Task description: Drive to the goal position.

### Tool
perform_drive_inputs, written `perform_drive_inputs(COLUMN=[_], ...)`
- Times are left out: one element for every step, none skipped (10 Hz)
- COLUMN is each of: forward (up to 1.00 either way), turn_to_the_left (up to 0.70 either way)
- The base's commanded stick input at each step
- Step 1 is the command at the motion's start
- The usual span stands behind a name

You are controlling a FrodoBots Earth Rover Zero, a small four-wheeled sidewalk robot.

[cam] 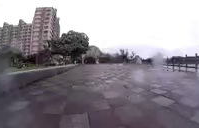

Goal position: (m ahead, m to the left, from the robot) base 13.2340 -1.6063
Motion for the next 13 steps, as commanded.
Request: perform_drive_inputs(forward=[1.0, 1.0, 1.0, 1.0, 1.0, 1.0, 1.0, 1.0, 1.0, 1.0, 1.0, 1.0, 1.0], turn_to_the_left=[0.0, 0.0, 0.0, 0.0, 0.0, 0.0, 0.0, 0.0, 0.0, 0.0, 0.0, 0.0, 0.0])
